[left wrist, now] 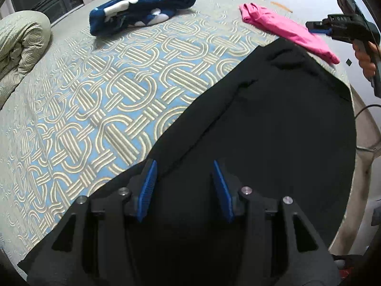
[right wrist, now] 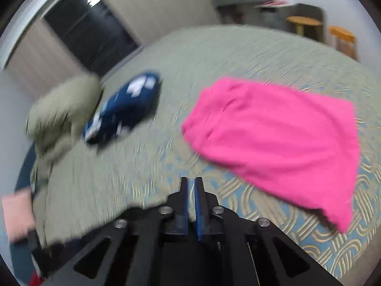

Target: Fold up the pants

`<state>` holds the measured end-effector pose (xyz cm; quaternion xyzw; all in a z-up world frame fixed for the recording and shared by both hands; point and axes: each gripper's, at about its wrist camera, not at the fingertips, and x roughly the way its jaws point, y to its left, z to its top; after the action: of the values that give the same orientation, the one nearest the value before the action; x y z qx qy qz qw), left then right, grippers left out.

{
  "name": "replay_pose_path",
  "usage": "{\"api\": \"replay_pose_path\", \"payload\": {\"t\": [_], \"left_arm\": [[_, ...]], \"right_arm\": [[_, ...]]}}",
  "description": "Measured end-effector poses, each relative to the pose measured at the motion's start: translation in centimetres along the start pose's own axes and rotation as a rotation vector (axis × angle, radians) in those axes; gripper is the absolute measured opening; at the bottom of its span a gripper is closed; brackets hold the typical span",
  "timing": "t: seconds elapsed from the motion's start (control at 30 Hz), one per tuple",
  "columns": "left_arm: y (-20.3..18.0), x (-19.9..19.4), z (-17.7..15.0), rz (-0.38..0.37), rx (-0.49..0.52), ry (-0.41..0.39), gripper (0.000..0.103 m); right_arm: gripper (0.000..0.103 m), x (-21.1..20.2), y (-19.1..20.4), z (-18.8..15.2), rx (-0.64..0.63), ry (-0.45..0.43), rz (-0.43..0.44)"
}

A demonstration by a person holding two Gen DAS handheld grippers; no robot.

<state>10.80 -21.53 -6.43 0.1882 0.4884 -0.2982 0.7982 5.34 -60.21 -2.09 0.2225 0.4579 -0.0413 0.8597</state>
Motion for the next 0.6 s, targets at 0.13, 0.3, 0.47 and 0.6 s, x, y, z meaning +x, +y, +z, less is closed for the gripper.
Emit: {"api": "replay_pose_path", "payload": {"t": [0.13, 0.3, 0.47, 0.6], "left_arm": [[-0.4, 0.3, -0.4, -0.007, 0.004, 0.015, 0.05], [-0.5, 0.1, -0.2, -0.002, 0.001, 0.008, 0.05], [-0.4, -1.0, -0.1, -0.016, 0.005, -0.029, 0.05], [-0.2, -0.8, 0.1, 0.019, 0.035, -0.048, 0.056]], "right_arm": [[0.081, 3.2, 3.0, -2.0, -0.16, 0.086, -0.019], [0.033, 6.5, 6.4, -2.5, -0.256, 0.182, -0.069], [0.024, 1.9, 6.2, -1.5, -0.185, 0.039, -0.019], [0.025, 1.3, 3.2, -0.2, -0.075, -0.045, -0.14]]}}
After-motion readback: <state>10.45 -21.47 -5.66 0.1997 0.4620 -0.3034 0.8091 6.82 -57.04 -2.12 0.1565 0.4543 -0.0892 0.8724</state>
